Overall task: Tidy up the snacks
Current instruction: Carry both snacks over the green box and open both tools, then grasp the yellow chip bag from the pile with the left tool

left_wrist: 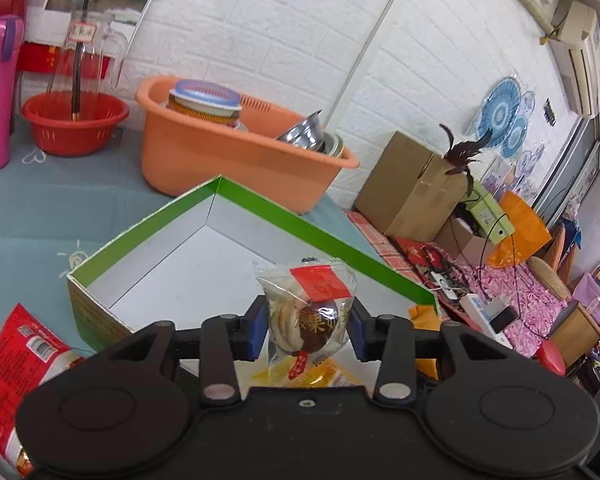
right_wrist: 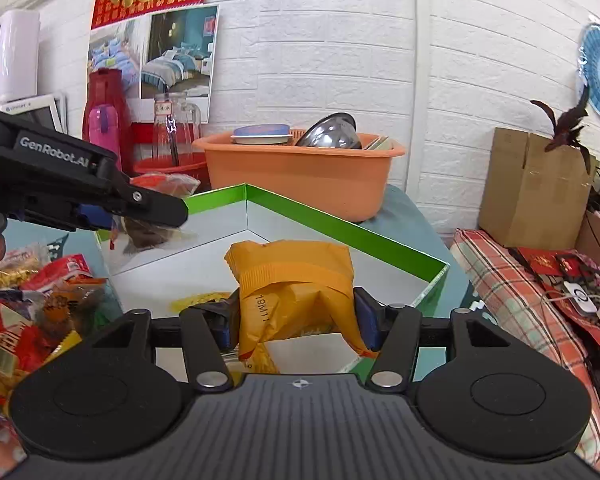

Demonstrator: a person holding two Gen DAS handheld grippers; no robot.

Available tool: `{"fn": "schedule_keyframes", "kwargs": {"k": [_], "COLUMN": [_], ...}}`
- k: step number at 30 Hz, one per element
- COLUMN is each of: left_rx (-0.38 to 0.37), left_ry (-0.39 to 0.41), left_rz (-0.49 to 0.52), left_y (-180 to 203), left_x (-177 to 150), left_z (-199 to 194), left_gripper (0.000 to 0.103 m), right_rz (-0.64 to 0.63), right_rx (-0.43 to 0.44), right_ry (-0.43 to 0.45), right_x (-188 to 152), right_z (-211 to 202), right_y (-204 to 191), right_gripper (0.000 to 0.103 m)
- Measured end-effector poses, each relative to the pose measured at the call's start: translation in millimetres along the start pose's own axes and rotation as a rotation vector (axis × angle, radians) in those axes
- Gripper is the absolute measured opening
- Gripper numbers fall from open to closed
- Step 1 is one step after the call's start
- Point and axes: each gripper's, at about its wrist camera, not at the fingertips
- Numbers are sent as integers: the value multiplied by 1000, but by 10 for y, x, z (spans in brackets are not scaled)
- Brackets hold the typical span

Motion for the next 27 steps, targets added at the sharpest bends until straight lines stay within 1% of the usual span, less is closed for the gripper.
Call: {"fn": "schedule_keyframes", "kwargs": {"k": [2,3,4,6,7,9,12,16,20,22,25,27], "left_rx": [2,13,22,67,93,93,86,92,112,135,193,207], "left_ry": [-9,-4,7,33,53,55,45,47,67,79,85,91], "left_rz": [-4,-9,-10,-3,13,40,25,32,59,78,104,111], "left_y": [-38,-56,-66,-62,-49,-33,-28,39,166,234,328,354], "left_x": [-11,-15,-21,-30,-36,-29,-30,-46,-99,-149,-276,-406], "left_z": [71,90,90,50,11,-32,-118,-325,-656,-846,-1115,-1282], "left_gripper": [101,103,103,103,103,103,103,103,103,103,103,103], "right_rz": [-29,-33,-34,-55,-70,-99,-119,-103,-87,-69,-32,-9], "right_rx": [-5,-4,1,17,17,4,-12,-5,4,21,59,86], "right_ry": [9,5,1,2,4,23,32,61,73,81,80,66], "right_x": [-8,-1,-5,-25,-43,-80,-82,-36,-5,-3,-31,-73], "right_z": [57,106,137,195,199,175,105,-118,-403,-559,-794,-925], "right_y": [-38,-45,-52,-71,-84,-112,-133,-174,-267,-295,-336,-365], "right_gripper": [93,97,98,103,103,103,103,103,103,103,103,103]}}
Point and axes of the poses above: each gripper's, at about its wrist camera, not at the fingertips, and z roughly the way its jaws point, y to its right, x to its top, and after that the axes turned 14 degrees about z, right-handed
